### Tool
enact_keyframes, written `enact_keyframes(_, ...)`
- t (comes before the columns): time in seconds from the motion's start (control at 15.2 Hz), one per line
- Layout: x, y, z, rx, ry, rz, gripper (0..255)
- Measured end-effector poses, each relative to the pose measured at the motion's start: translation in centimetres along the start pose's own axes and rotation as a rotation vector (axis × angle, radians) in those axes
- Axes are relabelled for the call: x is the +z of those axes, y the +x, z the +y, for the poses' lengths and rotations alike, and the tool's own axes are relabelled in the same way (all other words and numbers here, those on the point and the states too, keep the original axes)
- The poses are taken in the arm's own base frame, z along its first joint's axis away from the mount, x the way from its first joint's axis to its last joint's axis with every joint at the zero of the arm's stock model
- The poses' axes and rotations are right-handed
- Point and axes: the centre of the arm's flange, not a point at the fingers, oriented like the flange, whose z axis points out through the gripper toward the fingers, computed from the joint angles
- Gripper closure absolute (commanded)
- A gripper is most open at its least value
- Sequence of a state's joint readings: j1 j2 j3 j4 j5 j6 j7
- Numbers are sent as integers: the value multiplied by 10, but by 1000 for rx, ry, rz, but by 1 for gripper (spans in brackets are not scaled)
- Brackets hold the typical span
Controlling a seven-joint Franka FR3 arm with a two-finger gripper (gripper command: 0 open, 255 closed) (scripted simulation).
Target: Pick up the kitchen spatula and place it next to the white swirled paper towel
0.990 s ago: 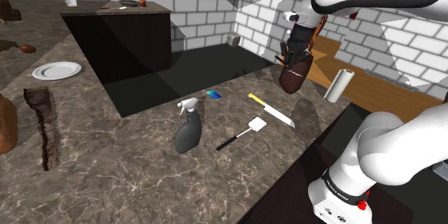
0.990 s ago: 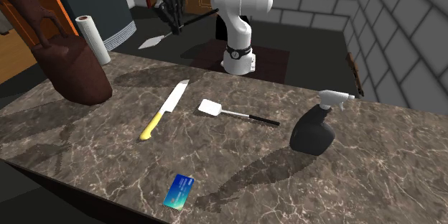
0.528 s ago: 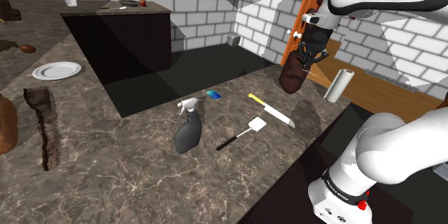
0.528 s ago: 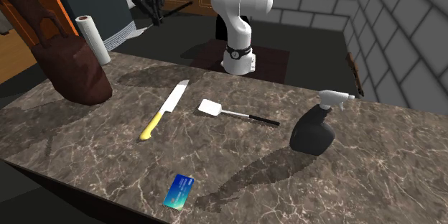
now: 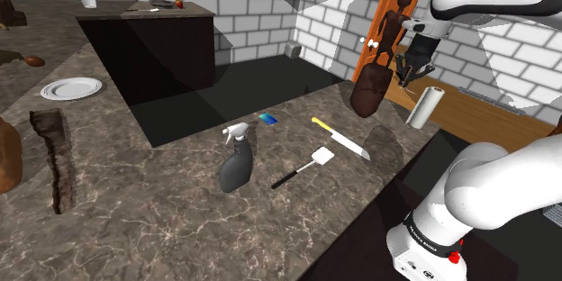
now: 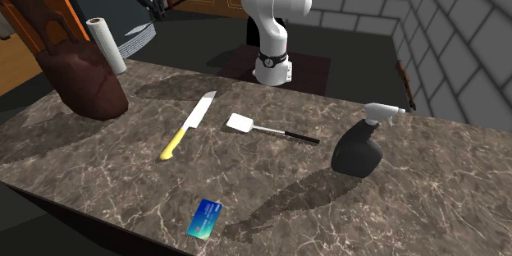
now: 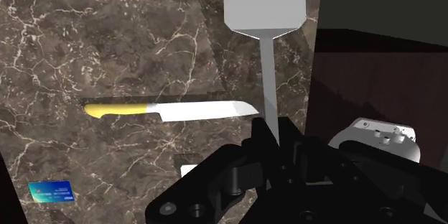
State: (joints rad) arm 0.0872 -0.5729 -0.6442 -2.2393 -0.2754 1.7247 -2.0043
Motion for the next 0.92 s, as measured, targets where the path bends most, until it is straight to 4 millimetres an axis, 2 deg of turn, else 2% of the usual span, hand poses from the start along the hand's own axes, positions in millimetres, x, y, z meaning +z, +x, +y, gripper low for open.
enact_keyframes(0.2,-5,-43,-17,1,0,0,255)
enact_keyframes(0.66,-10,-126,-50,0,0,0,255)
enact_keyframes(0.79,-5,-138,-55,0,0,0,255)
enact_keyframes(0.92,4,-140,-57,-1,1,0,255)
